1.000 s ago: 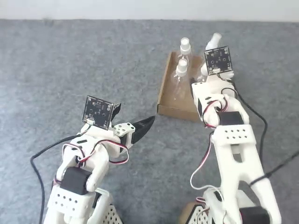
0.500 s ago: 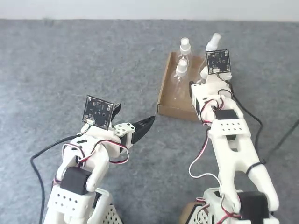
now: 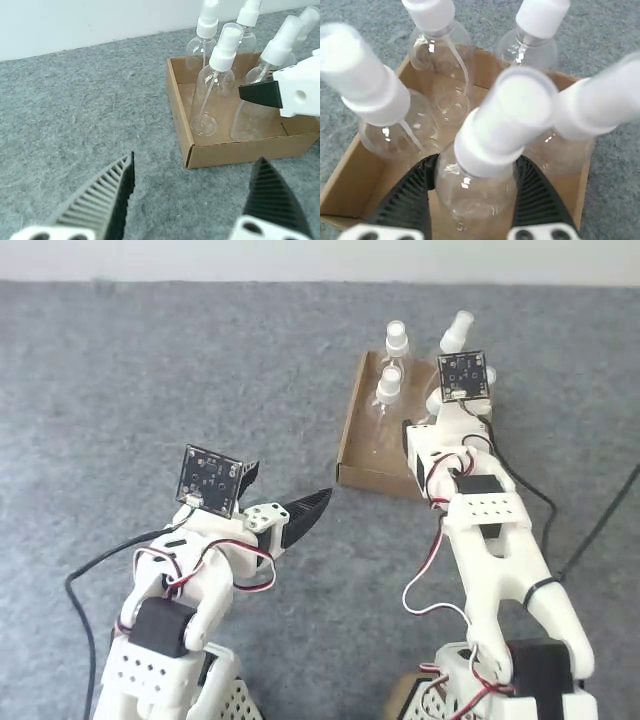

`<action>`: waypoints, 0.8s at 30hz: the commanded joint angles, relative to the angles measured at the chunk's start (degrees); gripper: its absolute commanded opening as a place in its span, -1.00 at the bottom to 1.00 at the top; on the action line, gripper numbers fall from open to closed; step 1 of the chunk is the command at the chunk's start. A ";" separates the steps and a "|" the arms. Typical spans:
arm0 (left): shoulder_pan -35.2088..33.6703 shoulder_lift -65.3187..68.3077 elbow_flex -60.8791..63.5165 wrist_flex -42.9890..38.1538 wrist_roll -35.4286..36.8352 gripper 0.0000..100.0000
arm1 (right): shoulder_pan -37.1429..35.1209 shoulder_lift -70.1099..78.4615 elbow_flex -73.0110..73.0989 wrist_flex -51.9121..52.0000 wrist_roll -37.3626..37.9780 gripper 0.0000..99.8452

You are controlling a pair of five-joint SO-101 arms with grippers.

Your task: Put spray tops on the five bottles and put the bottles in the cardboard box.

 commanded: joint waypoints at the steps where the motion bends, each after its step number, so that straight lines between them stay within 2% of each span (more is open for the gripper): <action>1: 0.18 -0.88 0.04 -0.62 -0.26 -0.32 | 0.22 -0.84 0.26 -0.84 -0.26 -0.99; 24: 0.44 -1.05 0.48 -0.70 -0.26 -0.32 | 0.04 -1.45 1.23 -0.84 -0.26 -0.99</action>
